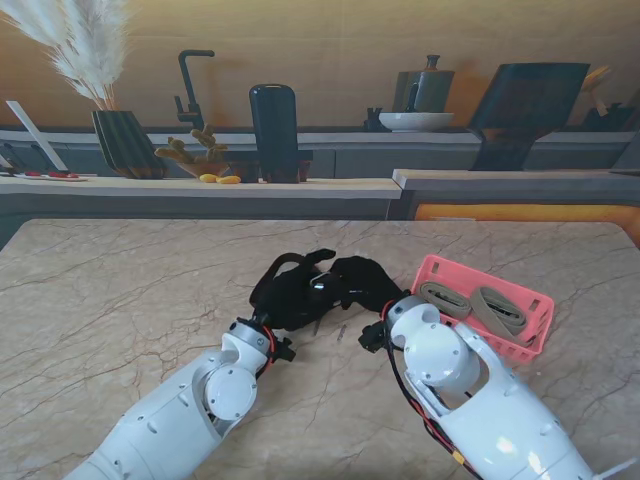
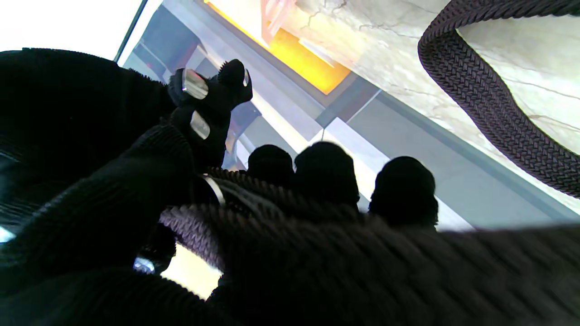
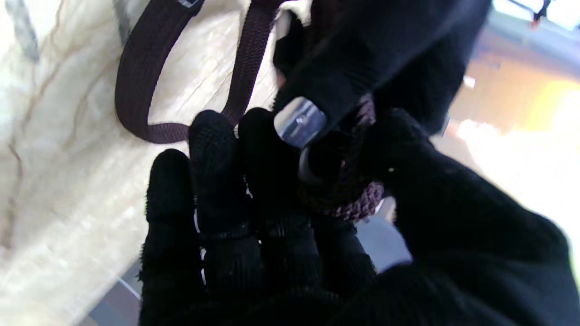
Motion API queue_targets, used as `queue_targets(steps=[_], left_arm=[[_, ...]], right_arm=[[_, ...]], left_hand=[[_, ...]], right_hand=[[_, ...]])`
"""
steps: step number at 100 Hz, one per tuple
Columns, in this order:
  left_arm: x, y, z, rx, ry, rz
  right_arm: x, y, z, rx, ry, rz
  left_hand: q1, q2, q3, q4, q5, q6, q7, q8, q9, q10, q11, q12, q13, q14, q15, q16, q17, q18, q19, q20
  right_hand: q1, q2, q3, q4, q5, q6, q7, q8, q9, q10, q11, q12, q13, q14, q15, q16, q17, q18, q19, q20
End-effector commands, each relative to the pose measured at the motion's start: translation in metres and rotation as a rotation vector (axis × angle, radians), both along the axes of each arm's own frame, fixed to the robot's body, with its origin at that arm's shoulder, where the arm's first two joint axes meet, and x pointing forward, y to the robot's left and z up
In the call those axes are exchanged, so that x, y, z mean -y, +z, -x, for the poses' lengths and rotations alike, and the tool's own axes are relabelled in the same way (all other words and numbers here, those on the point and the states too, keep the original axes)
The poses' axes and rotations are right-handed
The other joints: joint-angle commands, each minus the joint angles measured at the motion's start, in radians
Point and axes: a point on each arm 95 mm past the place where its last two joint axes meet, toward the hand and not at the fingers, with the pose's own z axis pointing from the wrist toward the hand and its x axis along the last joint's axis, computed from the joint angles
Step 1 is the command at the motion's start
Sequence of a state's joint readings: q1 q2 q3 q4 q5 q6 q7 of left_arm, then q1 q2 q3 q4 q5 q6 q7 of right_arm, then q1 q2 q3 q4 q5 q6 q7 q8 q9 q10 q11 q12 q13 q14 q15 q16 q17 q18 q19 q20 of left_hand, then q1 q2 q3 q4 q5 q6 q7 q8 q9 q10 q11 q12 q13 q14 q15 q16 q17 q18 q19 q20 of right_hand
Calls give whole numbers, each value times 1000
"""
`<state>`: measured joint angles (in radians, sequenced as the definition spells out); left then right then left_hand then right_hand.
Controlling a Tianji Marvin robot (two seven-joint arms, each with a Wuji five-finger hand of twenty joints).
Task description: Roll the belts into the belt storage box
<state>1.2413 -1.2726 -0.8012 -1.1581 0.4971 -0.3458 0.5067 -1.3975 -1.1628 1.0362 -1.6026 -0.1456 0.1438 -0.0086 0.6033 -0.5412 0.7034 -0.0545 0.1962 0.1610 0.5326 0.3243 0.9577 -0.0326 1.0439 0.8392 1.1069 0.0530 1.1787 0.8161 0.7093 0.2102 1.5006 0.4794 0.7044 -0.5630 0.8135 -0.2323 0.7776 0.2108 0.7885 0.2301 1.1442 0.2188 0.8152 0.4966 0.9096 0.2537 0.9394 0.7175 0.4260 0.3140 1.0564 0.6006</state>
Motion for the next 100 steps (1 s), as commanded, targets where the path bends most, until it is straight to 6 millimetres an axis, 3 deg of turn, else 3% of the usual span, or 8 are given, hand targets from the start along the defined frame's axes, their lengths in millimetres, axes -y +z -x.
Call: queue_targets(steps=[1, 11, 22, 49, 77, 82, 93, 100], left_arm=[[1, 7, -3, 23, 0, 2], [-2, 9, -4, 29, 7, 3], [-5, 11, -4, 34, 15, 5], [-10, 12, -4, 32, 8, -22], [-5, 8, -4, -10, -16, -32], [-4, 8, -4, -8, -20, -35], [-4, 8, -4, 0, -34, -41], [-4, 8, -4, 2, -37, -52]], right_arm=[[-6, 0, 8, -26, 5, -13], [1, 4, 8, -91, -16, -80], [9, 9, 9, -139, -43, -129], [22, 16, 11, -184, -100, -224], [20, 15, 11, -196, -81, -230], [20, 14, 10, -194, -77, -225], [20, 12, 8, -181, -73, -202], [18, 10, 7, -167, -84, -185]], left_hand=[[-40, 13, -20, -23, -33, -42, -39, -22, -203, 68, -253, -63, -97, 32, -92, 35, -111, 25, -81, 34], [-58, 23, -43, -22, -39, -52, -68, -38, -315, 98, -405, -180, -271, 93, -282, 6, -277, 55, -253, 56], [-68, 30, -60, -20, -35, -76, -80, -44, -425, 113, -515, -262, -428, 103, -486, -65, -399, 63, -376, 88], [-11, 46, -55, -19, 4, -93, -64, -32, -427, 121, -566, -316, -476, 93, -597, -124, -431, 51, -441, 121], [148, 188, -124, -16, 234, -110, 135, 116, -163, 111, -453, -311, -261, 84, -446, -120, -263, 11, -282, 143], [260, 202, -272, -58, 306, -129, 210, 133, -65, 113, -411, -267, -178, 95, -346, -107, -195, 11, -183, 143], [491, 353, -573, -22, 433, -112, 363, 74, 102, 115, -263, -237, -2, 94, -143, -121, -44, 53, 30, 111], [585, 424, -705, -8, 440, -80, 432, 114, 149, 98, -167, -165, 68, 62, -40, -115, 28, 75, 117, 108]], right_hand=[[96, 12, 115, 9, 120, -204, 210, 94, 8, 58, 56, 26, 33, -26, 48, 24, 13, -19, 47, 13], [97, 12, 122, 7, 114, -204, 213, 110, -4, 59, 72, 44, 33, -26, 63, 36, 29, -23, 57, 12], [99, 14, 130, 7, 108, -206, 215, 129, -11, 56, 80, 59, 38, -27, 65, 43, 49, -26, 63, 8], [99, 23, 128, 5, 101, -213, 212, 155, -21, 50, 89, 83, 43, -36, 65, 54, 71, -29, 65, 0], [93, 34, 112, 3, 92, -222, 208, 166, -25, 45, 85, 91, 39, -41, 62, 61, 70, -34, 64, -3], [89, 39, 106, 2, 90, -227, 206, 166, -28, 43, 82, 91, 35, -44, 60, 61, 68, -38, 64, -3], [85, 48, 65, 7, 87, -230, 189, 147, -28, 31, 56, 77, 28, -50, 41, 56, 64, -43, 69, -2], [76, 39, 44, 8, 85, -222, 178, 122, -30, 27, 21, 52, 15, -46, 9, 37, 56, -38, 69, -2]])
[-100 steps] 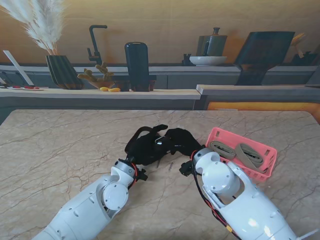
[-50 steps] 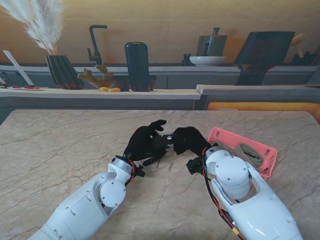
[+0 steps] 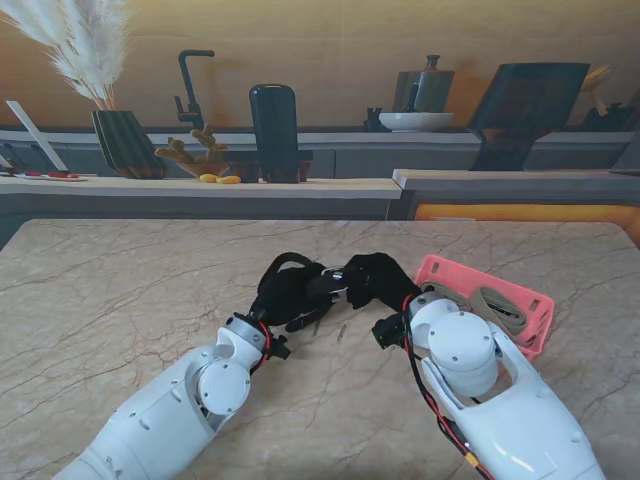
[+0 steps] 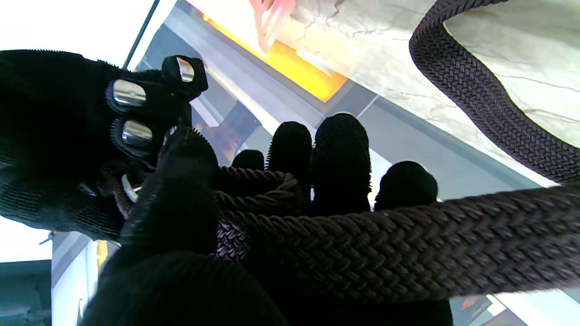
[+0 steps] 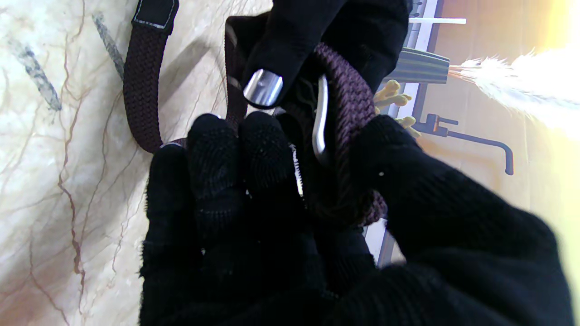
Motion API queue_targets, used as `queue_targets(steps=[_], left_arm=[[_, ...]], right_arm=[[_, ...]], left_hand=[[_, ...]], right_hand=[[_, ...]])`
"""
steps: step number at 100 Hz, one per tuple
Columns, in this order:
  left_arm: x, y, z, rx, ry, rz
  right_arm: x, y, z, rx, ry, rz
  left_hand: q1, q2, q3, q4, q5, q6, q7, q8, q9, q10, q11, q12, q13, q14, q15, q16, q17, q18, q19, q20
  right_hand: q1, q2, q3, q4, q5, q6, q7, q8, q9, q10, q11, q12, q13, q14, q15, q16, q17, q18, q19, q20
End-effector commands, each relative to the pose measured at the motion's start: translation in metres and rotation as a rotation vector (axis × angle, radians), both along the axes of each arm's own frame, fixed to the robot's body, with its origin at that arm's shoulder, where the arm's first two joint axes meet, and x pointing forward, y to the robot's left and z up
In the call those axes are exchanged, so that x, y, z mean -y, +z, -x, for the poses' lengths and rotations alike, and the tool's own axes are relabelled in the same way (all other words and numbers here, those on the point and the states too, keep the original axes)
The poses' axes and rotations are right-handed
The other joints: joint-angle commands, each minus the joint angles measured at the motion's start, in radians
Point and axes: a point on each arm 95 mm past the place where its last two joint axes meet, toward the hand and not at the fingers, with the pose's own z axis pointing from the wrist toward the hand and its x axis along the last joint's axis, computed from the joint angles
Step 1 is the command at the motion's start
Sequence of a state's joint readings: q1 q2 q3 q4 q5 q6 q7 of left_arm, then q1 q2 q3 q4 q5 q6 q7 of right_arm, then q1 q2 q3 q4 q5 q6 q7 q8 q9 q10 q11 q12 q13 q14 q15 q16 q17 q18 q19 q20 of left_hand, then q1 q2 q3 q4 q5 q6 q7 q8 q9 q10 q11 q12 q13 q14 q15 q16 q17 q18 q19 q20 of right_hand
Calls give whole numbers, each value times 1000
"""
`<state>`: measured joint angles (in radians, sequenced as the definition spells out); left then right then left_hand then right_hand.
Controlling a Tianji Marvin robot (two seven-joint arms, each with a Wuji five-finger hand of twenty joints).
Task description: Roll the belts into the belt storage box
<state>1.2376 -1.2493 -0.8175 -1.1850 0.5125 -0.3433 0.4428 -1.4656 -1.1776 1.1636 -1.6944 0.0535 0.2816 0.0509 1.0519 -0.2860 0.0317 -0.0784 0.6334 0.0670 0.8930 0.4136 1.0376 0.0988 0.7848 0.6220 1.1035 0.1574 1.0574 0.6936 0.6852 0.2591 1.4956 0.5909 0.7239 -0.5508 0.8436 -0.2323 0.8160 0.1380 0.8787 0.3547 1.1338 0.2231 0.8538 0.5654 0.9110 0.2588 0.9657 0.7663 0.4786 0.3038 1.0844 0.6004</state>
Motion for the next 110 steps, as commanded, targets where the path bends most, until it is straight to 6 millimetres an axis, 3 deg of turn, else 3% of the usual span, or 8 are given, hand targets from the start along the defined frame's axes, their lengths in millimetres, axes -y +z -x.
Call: queue_targets(steps=[1, 16, 25, 49, 58, 84, 99, 110], left_arm=[[1, 2, 0, 6, -6, -5], [2, 1, 1, -12, -9, -28], [2, 1, 1, -14, -5, -32], [4, 0, 2, -26, -5, -39], [5, 0, 2, -28, -4, -40], [5, 2, 4, -24, -6, -19], [2, 3, 3, 6, 9, 15], [-3, 3, 2, 25, 29, 15]], right_arm=[[-4, -4, 1, 7, -2, 9], [-5, -9, 0, 47, 1, 68], [-6, -12, 0, 52, 13, 70], [-12, -15, 0, 56, 79, 98], [-15, -15, 0, 49, 92, 106], [-23, -18, -4, 19, 75, 104], [-18, -13, -3, -20, 31, 25], [-11, -5, 0, -54, -22, -69]], left_hand=[[140, 174, -38, 15, -3, 17, 79, 35, 71, -37, 105, 62, 76, -46, 91, 11, 58, 26, 130, -2], [167, 192, -51, 13, -28, 57, 112, 117, 96, -35, 181, 151, 136, -68, 179, 34, 124, 48, 214, 8], [171, 189, -50, 14, -26, 62, 112, 123, 99, -35, 184, 158, 142, -71, 183, 34, 133, 51, 219, 6], [175, 183, -49, 16, -19, 71, 107, 126, 105, -27, 179, 164, 148, -64, 181, 30, 141, 61, 220, 0], [175, 182, -49, 17, -18, 71, 106, 127, 105, -27, 178, 165, 149, -64, 180, 29, 141, 62, 220, -2], [159, 166, -49, 24, -5, 53, 89, 108, 110, -32, 164, 162, 147, -62, 169, 22, 140, 57, 218, -11], [-191, -76, 360, -28, -87, 5, -54, 79, -40, -43, 38, 88, -17, -15, -31, 32, -25, 1, 43, -7], [-389, -106, 506, 5, -198, 11, -229, 85, -226, -30, -135, 5, -206, -4, -205, 24, -196, -14, -151, -25]], right_hand=[[50, 25, 3, 9, 43, -150, 87, -6, -20, 20, -25, -23, 13, -52, -23, -16, 3, -28, 42, -2], [-303, -16, 73, 91, 101, -84, -213, 180, -74, 33, -83, -76, -44, -38, -92, -63, -27, -3, 24, 2], [-335, -14, -20, 100, 95, -69, -257, 211, -94, 41, -95, -81, -62, -33, -110, -69, -41, 11, 15, 2], [-227, -88, 21, 89, 100, -89, -272, 218, -90, 24, -112, -93, -62, -41, -136, -80, -43, 15, 3, 7], [-153, -118, 67, -3, 61, -103, -120, 63, -70, 24, -115, -99, -45, -42, -135, -82, -33, 16, -2, 10], [68, -58, 113, 11, 76, -140, 81, -75, 18, 15, -117, -116, 29, -37, -119, -88, 12, 7, 22, 1], [72, -43, 133, 2, 79, -172, 107, -54, 16, 14, -96, -100, 17, -44, -89, -71, 8, -16, 39, 1], [71, -40, 129, 1, 78, -197, 111, -41, 9, 16, -78, -94, 0, -50, -60, -55, -7, -35, 51, 7]])
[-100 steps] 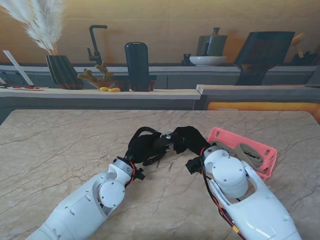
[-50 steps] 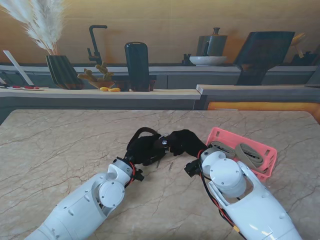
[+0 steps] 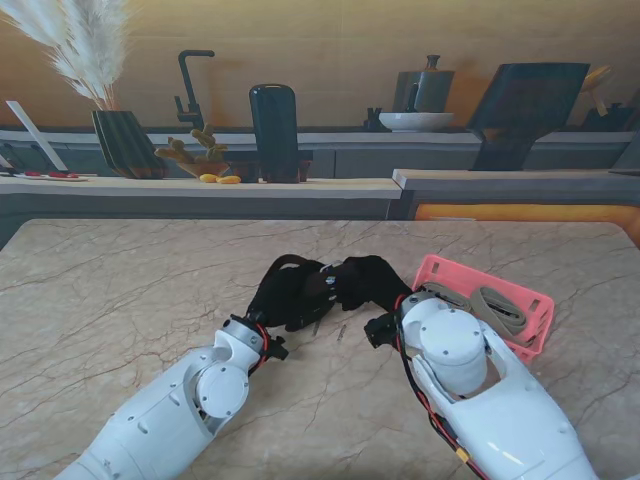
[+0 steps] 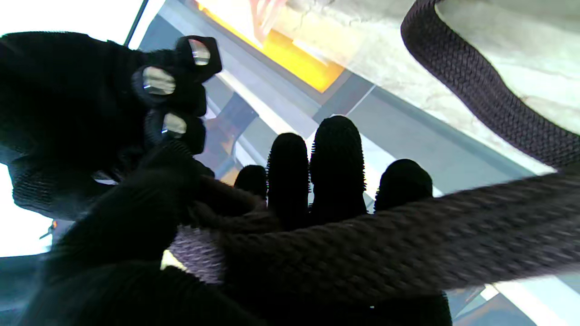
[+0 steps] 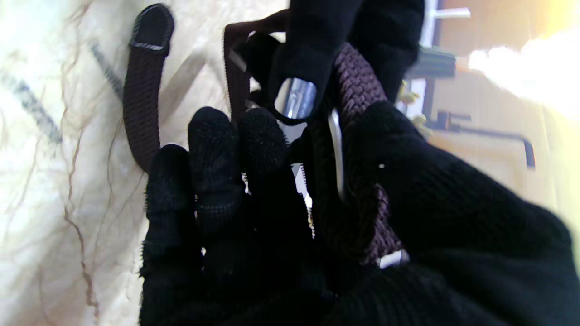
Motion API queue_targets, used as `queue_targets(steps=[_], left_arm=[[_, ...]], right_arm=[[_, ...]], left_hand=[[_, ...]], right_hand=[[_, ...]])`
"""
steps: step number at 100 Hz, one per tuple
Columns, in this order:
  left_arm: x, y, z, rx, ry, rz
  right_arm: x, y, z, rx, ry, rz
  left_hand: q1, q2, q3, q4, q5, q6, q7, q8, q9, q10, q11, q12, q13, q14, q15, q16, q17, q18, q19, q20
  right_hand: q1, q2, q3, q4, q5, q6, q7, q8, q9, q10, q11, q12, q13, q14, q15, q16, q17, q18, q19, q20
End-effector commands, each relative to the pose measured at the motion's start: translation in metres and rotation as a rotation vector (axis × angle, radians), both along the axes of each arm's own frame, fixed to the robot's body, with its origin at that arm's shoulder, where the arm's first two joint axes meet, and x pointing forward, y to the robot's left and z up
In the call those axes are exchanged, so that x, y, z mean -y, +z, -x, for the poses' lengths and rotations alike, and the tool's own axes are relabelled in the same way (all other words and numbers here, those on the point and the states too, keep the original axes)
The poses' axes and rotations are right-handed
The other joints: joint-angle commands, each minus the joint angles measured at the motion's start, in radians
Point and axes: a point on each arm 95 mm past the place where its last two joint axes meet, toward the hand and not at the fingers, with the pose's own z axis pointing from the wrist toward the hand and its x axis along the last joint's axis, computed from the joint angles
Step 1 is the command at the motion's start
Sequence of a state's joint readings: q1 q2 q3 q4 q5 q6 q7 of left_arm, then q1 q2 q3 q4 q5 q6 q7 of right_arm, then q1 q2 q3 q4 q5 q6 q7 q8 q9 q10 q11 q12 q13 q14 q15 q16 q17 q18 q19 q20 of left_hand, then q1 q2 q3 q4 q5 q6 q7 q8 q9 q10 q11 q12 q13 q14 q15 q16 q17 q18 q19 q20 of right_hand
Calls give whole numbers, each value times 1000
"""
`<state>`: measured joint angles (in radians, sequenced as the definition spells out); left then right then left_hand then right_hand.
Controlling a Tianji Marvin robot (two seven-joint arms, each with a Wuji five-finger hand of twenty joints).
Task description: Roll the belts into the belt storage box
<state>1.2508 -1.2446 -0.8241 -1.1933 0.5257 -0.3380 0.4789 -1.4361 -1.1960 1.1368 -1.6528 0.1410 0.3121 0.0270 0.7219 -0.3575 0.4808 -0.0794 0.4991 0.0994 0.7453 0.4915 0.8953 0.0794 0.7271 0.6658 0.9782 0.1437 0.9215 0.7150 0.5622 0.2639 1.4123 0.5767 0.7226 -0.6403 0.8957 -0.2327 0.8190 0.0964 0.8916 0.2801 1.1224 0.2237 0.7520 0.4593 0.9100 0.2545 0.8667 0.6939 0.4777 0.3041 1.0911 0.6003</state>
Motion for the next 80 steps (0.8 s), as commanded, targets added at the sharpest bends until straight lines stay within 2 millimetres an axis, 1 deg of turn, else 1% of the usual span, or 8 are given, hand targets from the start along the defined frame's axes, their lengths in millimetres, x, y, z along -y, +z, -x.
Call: queue_targets(steps=[1, 13, 19, 30, 49, 56, 68, 80], left_arm=[[1, 3, -1, 5, 5, 7], [-4, 4, -1, 9, 22, 12], [-7, 4, -2, 12, 28, 8], [-10, 2, -3, 6, 35, 13], [-6, -5, -5, -23, 36, 57], [-2, -6, -4, -25, 35, 83], [6, -6, 0, -32, 13, 137], [13, -4, 4, -19, -10, 167]], right_arm=[[-2, 5, 6, 14, -11, -10], [6, 11, 9, 7, -38, -69], [9, 14, 11, 0, -39, -108], [13, 17, 14, -18, -24, -187], [15, 20, 19, -42, 17, -311], [15, 19, 21, -55, 35, -330], [12, 16, 21, -87, 71, -358], [7, 9, 18, -143, 108, -389]], left_hand=[[-65, -39, 58, 6, -75, -22, -94, 4, -101, -9, -93, -48, -100, 13, -90, 1, -92, -15, -88, -12], [-125, -73, 64, 6, -169, -38, -198, -32, -279, 4, -242, -138, -306, 15, -316, -50, -258, 0, -293, -11], [-151, -81, 65, 6, -210, -46, -234, -47, -358, 9, -294, -172, -392, 6, -405, -82, -312, -15, -380, -8], [-209, -88, 67, 3, -273, -65, -281, -67, -465, 11, -363, -223, -503, -23, -521, -145, -375, -66, -531, -41], [-307, -88, 80, -9, -351, -91, -326, -105, -564, 12, -416, -277, -604, -50, -620, -218, -433, -143, -694, -121], [-345, -78, 68, -15, -351, -112, -384, -150, -595, 8, -430, -304, -633, -62, -652, -251, -446, -177, -733, -162], [-406, -85, 88, -41, -355, -159, -525, -233, -640, -8, -441, -352, -673, -79, -689, -307, -463, -225, -758, -222], [-463, -76, 114, -64, -365, -200, -653, -248, -669, -14, -433, -379, -691, -82, -693, -340, -467, -254, -773, -243]], right_hand=[[73, 50, 77, 2, 76, -159, 100, 36, 20, 16, 26, 12, 2, -45, 43, 20, -8, -38, 45, 7], [71, 55, 69, 2, 74, -174, 100, 46, 16, 14, 42, 12, -1, -48, 85, 41, -19, -52, 58, 19], [71, 59, 64, 3, 73, -176, 99, 48, 17, 13, 46, 13, 1, -50, 110, 54, -26, -59, 65, 27], [69, 65, 55, 3, 72, -180, 98, 51, 18, 18, 65, 21, 16, -52, 178, 85, -25, -69, 82, 49], [68, 72, 39, 5, 71, -186, 99, 60, 25, 17, 80, 33, 60, -62, 281, 126, 16, -87, 138, 90], [68, 73, 36, 6, 71, -183, 99, 60, 29, 19, 85, 38, 88, -67, 320, 137, 44, -93, 172, 106], [68, 74, 32, 7, 72, -175, 98, 60, 33, 24, 93, 48, 183, -112, 457, 164, 132, -121, 296, 153], [69, 63, 45, 6, 79, -165, 99, 54, 34, 38, 96, 48, 297, -199, 599, 158, 245, -162, 429, 173]])
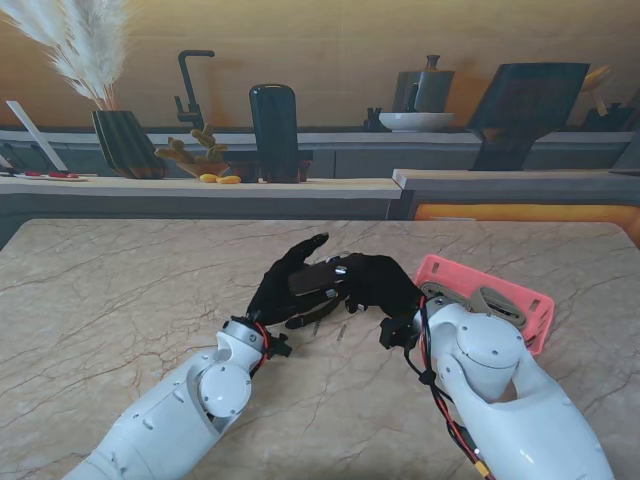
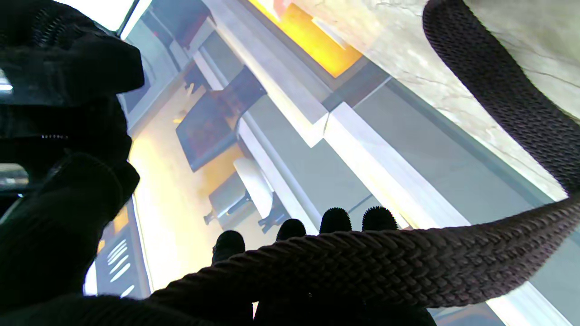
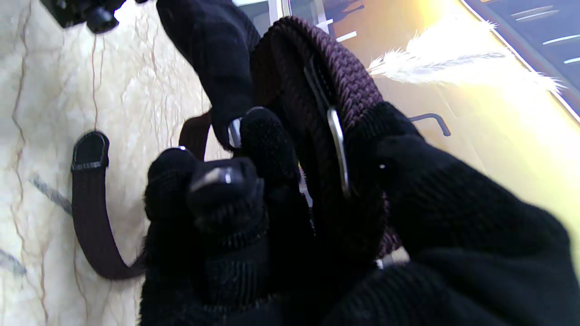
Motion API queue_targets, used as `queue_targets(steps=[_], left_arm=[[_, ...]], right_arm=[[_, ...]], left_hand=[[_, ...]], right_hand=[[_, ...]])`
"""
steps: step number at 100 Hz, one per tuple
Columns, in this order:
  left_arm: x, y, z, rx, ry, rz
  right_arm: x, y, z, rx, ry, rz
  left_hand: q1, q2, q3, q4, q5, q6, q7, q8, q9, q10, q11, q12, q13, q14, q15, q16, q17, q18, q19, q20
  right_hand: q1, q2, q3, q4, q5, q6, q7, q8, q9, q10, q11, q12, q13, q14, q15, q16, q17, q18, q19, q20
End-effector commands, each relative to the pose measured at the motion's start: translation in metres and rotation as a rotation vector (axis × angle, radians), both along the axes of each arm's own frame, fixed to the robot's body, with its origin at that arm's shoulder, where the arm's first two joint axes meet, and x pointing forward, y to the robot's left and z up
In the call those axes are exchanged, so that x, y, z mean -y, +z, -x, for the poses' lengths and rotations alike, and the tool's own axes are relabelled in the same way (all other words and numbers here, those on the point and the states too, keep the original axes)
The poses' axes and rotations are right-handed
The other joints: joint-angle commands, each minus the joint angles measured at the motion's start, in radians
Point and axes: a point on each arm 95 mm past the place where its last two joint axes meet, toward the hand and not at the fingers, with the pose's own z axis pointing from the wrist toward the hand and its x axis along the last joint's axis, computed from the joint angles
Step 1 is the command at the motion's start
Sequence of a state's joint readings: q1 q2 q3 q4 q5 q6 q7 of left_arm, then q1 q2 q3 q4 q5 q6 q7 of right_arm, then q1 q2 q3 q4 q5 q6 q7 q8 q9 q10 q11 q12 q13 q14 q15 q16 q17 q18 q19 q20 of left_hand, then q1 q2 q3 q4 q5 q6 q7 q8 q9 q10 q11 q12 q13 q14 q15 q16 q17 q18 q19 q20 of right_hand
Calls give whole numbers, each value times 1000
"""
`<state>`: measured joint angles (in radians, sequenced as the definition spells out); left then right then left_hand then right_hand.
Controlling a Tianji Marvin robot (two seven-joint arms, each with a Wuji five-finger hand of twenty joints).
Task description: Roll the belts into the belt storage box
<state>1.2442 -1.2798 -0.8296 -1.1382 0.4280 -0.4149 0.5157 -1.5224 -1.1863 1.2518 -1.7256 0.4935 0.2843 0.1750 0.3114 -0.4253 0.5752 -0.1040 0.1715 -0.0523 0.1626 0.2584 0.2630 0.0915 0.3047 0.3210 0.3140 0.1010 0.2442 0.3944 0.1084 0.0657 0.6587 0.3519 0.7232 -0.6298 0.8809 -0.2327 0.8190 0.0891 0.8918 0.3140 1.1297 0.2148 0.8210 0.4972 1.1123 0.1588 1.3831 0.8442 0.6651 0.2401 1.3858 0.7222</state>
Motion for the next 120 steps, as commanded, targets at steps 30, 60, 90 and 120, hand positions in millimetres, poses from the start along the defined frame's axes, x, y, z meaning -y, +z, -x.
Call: queue_targets(steps=[30, 60, 90, 120], left_arm=[[19, 1, 11, 13, -43, 43], [13, 3, 11, 38, -46, 19], [4, 4, 9, 46, -77, 6], [-2, 8, 9, 66, -105, -31]], right_arm=[[-23, -26, -15, -156, 119, -15], [-30, -40, -25, -255, 145, -53], [-18, -37, -26, -256, 140, -57], [-13, -35, -29, -290, 135, -93]], left_hand=[[-79, -1, 69, -59, -38, -78, -173, 8, -57, -26, -20, -58, -54, -43, 6, -37, -22, -70, -37, -29], [-93, -34, 120, -69, -36, -76, -153, 46, -44, -33, 5, -37, -29, -28, 26, -22, -14, 2, -8, -14], [-222, -132, 313, -108, -26, -103, -71, 89, 19, -36, -4, -32, 26, -23, 11, -16, 19, 18, 4, -10], [-290, -143, 384, -124, -20, -107, 15, 83, 62, -33, -18, -32, 59, -14, -3, -13, 45, 36, -4, -15]], right_hand=[[62, 40, 64, 4, 91, -161, 98, 3, 38, 50, 22, -11, 206, -233, 282, -20, 278, -186, 353, 3], [66, 62, 47, 5, 83, -151, 96, 4, 38, 77, 73, 9, 205, -239, 309, -11, 301, -195, 408, -14], [66, 67, 43, 6, 81, -146, 95, 9, 36, 93, 112, 28, 205, -237, 312, -11, 291, -192, 410, -18], [68, 68, 43, 7, 78, -134, 92, 10, 30, 100, 124, 37, 204, -229, 307, -15, 277, -183, 407, -16]])
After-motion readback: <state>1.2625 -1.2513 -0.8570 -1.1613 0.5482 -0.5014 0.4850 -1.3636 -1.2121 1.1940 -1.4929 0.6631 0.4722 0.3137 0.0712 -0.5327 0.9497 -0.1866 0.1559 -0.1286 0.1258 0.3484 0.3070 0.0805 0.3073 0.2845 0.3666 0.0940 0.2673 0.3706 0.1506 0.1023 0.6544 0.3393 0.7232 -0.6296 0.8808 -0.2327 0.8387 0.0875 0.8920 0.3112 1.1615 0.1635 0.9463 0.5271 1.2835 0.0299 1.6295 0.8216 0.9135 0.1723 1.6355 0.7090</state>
